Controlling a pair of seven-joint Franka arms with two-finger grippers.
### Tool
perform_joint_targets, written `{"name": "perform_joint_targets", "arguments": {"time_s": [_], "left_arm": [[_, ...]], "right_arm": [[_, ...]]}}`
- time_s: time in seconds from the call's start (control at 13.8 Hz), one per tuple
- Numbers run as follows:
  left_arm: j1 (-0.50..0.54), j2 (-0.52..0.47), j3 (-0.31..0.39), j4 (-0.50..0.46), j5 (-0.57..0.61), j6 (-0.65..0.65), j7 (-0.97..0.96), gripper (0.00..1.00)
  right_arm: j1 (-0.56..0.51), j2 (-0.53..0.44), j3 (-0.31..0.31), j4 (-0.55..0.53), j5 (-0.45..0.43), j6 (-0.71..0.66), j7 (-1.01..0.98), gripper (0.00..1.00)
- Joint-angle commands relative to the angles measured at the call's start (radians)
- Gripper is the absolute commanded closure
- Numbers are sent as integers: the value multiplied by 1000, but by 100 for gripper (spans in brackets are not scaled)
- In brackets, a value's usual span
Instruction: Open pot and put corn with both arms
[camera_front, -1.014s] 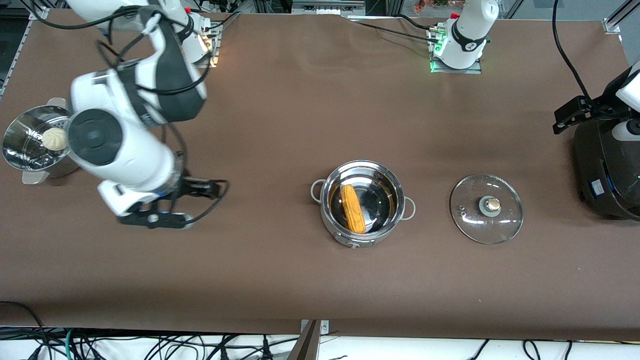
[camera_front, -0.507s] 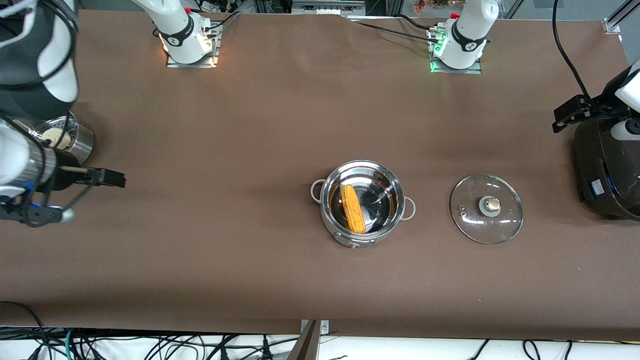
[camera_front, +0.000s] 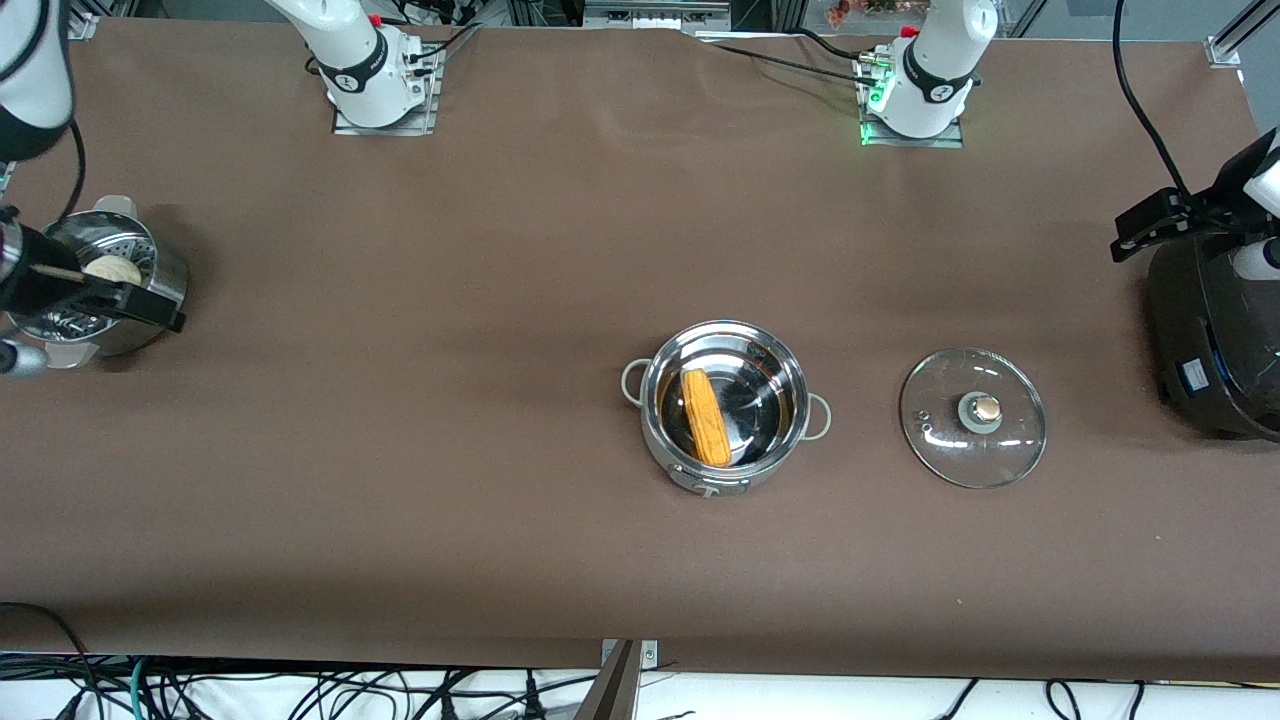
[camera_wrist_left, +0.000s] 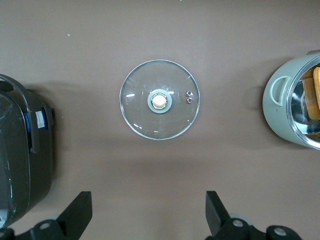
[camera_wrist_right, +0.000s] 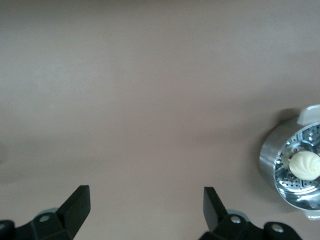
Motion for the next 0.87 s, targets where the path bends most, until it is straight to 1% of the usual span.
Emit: {"name": "perform_joint_targets", "arguments": {"time_s": [0.0, 0.07, 0.14, 0.36, 0.58, 0.8], "left_arm": [[7, 13, -4, 30, -21, -25, -6, 0], [7, 13, -4, 30, -21, -25, -4, 0], [7, 11, -4, 30, -21, -25, -6, 0], [6, 11, -5, 31, -21, -25, -6, 0], [6, 11, -5, 31, -21, -25, -6, 0], [6, 11, -5, 31, -21, -25, -6, 0]], "right_arm": [[-35, -219, 84, -211, 3, 40, 0, 0], [-70, -254, 132, -248, -17, 54, 3, 0], [-107, -265, 158, -255, -37, 45, -4, 0], [-106, -264, 155, -258, -56, 6, -44, 0], [-98, -218, 164, -221, -56, 5, -44, 0], [-98, -200, 163, -206, -54, 8, -44, 0]]}}
